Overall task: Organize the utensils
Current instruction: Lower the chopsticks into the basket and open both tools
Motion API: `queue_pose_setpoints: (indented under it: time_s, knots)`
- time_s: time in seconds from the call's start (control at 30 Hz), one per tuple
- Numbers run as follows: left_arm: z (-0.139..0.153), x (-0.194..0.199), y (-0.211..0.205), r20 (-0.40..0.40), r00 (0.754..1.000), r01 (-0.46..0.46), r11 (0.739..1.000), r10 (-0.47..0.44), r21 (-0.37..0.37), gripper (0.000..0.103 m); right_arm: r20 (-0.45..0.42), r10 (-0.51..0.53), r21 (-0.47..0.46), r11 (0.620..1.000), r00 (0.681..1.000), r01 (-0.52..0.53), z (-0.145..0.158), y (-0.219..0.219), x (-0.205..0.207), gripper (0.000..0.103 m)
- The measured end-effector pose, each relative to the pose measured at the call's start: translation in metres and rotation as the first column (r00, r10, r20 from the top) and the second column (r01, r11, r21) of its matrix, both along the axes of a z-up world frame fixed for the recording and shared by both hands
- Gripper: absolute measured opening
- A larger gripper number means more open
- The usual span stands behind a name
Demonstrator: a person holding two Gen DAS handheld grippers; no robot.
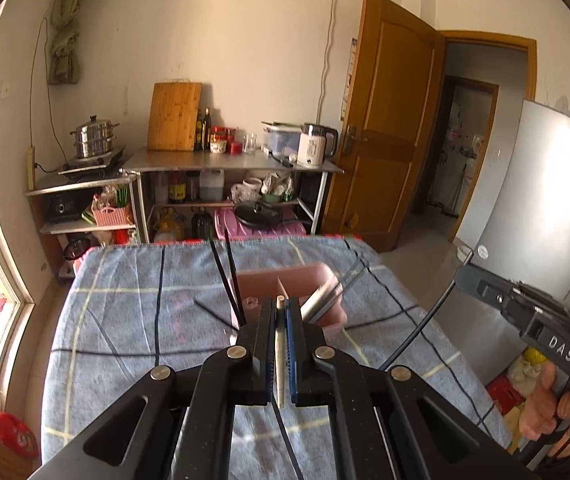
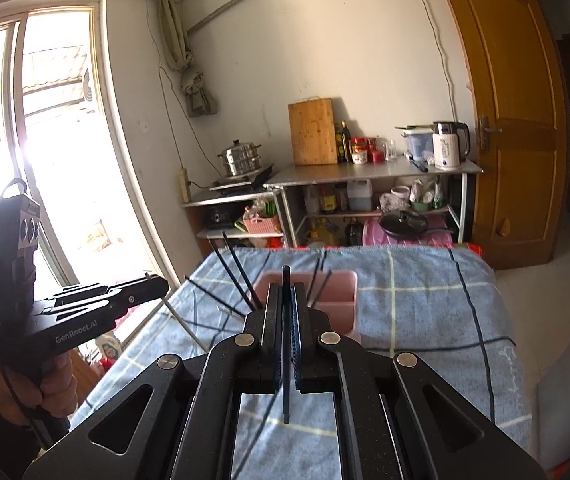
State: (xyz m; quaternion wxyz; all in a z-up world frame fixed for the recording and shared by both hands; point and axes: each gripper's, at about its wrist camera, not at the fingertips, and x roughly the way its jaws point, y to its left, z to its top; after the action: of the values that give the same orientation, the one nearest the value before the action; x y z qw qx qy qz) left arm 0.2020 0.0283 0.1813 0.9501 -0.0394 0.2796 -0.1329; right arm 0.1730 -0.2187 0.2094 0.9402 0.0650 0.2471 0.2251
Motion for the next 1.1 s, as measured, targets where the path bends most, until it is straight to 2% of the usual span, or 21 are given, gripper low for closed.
queue_pose_setpoints:
  time_s: [0.2, 0.43, 0.73, 1.1]
  knots:
    - [0.027, 0.030, 0.010, 0.027, 0.999, -0.034, 0.999, 0.034, -0.025, 0.004, 0.056, 0.000, 0.040, 0.999, 0.998, -0.002, 0.028, 0.010, 0.021, 0.004]
    - [0.034, 0.056, 0.009, 0.041, 0.998, -0.044, 0.999, 0.045, -0.025, 0.004, 0.104, -0.021, 0.070, 0.997, 0.994, 0.014, 0.045, 0.017, 0.045, 0.004]
    - [0.005, 0.087, 0.008, -0.005, 0.999, -0.053, 0.998, 0.052, -0.033, 0.004, 0.097, -0.037, 0.056, 0.998, 0.995, 0.032, 0.029, 0.024, 0.071, 0.004]
    - [-0.039, 0.105, 0.001, -0.076, 0.996, -0.037, 0.999, 0.036, -0.014, 0.005, 0.007, -0.033, 0.025, 0.999, 0.999, 0.033, -0.014, 0.029, 0.093, 0.004]
